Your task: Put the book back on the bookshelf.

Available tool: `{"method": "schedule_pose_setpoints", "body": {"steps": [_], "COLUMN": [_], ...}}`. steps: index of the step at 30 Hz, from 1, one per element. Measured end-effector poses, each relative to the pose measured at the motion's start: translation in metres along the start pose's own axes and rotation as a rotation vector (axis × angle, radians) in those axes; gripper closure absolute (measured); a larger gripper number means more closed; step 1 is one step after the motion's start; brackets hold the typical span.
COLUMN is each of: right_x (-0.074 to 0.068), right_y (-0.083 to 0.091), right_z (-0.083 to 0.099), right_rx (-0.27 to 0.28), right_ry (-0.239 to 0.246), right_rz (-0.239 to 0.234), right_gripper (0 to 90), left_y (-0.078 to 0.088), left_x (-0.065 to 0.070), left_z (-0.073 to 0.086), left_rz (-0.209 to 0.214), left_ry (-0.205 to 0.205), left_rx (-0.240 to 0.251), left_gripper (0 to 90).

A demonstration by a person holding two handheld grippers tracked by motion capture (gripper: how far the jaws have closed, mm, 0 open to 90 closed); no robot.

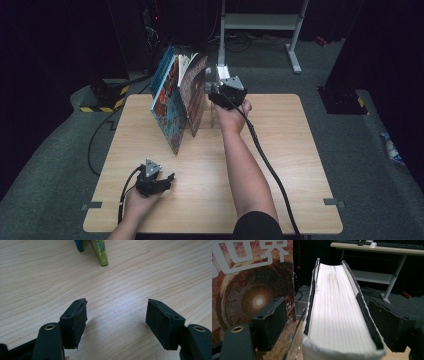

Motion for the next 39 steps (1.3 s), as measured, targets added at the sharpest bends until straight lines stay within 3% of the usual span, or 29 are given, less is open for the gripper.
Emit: {"method": "schedule_pose_setpoints", "body": {"steps": [8,15,21,32,39], "right_x": [0.004,0.004,0.008,0.017,0.033], "right_y": [0.016,0.037,0.059,0.104,0.138], "right_z": [0.007,0.018,0.030,0.074,0.116], "right_rx": [0.010,0.014,0.021,0.013,-0.034], "right_ry": [-0.017,-0.017,-0.018,0.025,0.048], "right_rz": [-0.019,-0.048,-0.081,-0.109,-0.107], "right_gripper": [14.2,13.3,12.7,11.8,11.8], "left_y": [-0.001,0.000,-0.001,-0.001,-0.001], "left_x": [0.001,0.000,0.002,0.003,0.002], "left_z": [0.000,0.000,0.000,0.001,0.000], "left_rz": [0.000,-0.010,-0.009,-0.018,-0.026], "left_ry": [0.014,-0.011,-0.009,-0.016,-0.024], "left_rx": [-0.003,-0.006,-0.004,-0.002,-0.005], "left_gripper": [33.4,33.4,33.2,33.0,33.0]}}
Point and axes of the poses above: each handheld gripper's, and its own axes: y roughly backward along the jaws, z roughly out of its underside, x roughly to its right, the point moved 2 cm from there along -y, roughly forward along the jaws, and after that the axes turned 13 degrees about y, right-handed, at the moved point
